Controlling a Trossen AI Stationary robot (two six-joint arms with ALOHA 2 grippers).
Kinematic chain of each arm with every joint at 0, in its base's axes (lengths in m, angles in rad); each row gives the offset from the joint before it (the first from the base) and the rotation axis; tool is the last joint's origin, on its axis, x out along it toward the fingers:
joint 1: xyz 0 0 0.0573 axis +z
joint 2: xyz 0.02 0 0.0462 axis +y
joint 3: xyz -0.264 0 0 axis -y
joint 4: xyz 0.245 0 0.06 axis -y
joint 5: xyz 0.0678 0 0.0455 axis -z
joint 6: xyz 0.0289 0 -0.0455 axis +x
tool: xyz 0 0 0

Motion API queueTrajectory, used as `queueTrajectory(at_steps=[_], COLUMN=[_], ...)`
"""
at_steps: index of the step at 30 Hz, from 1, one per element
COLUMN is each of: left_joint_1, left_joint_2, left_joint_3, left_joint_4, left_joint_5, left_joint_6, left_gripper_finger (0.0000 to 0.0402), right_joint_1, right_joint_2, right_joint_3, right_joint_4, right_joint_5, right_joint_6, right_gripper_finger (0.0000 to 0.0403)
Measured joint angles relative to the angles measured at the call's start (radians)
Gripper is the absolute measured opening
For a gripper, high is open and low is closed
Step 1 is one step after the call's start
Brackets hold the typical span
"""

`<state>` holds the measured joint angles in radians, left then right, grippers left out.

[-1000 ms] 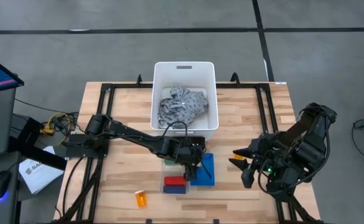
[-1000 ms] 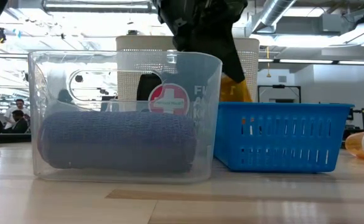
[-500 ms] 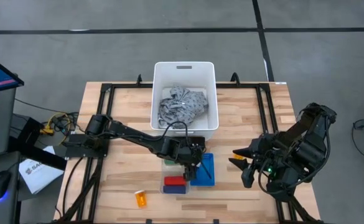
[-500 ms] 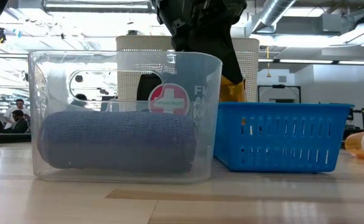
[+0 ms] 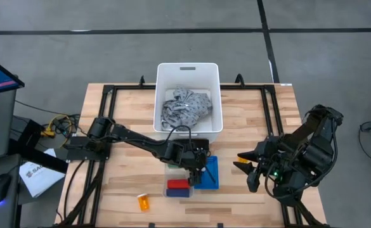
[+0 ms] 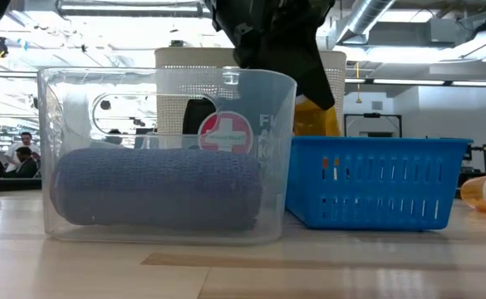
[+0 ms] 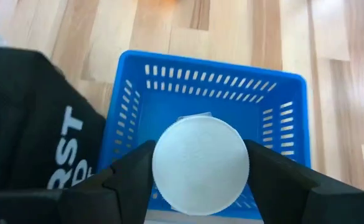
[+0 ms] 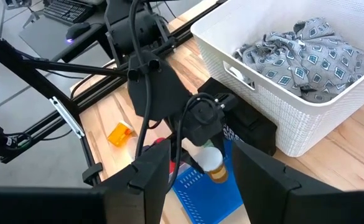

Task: Pick & place medical supplies in basket/bin
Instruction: Put the top left orange pill bottle into the blue bin, then put the bottom orange pill bottle into the blue bin

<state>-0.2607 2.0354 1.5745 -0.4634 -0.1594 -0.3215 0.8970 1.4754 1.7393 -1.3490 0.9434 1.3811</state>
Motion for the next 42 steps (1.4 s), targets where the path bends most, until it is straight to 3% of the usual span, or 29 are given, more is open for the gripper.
queueTrajectory(at_steps=[24,33,37,42], left_joint_1=[0.002,0.006,0.003,-0.006], left_joint_2=[0.058,0.047,0.002,-0.141], left_joint_3=[0.002,0.000,-0.002,-0.001], left_joint_4=[0.023,0.029,0.025,-0.031], left_joint_5=[-0.025,-0.026,-0.019,-0.027], left_joint_6=[-0.003,-0.001,0.001,0.029], left_gripper_finger=[0.0229,0.0259,0.0269,0.0270], right_joint_1=[0.006,0.006,0.006,0.006], right_joint_2=[0.000,0.000,0.000,0.000], right_joint_3=[0.000,0.000,0.000,0.000], right_joint_4=[0.003,0.002,-0.001,0.001], right_joint_5=[0.001,0.001,0.004,0.008], right_joint_6=[0.007,0.007,0.007,0.008], right_gripper_finger=[0.0166,0.0166,0.0166,0.0166])
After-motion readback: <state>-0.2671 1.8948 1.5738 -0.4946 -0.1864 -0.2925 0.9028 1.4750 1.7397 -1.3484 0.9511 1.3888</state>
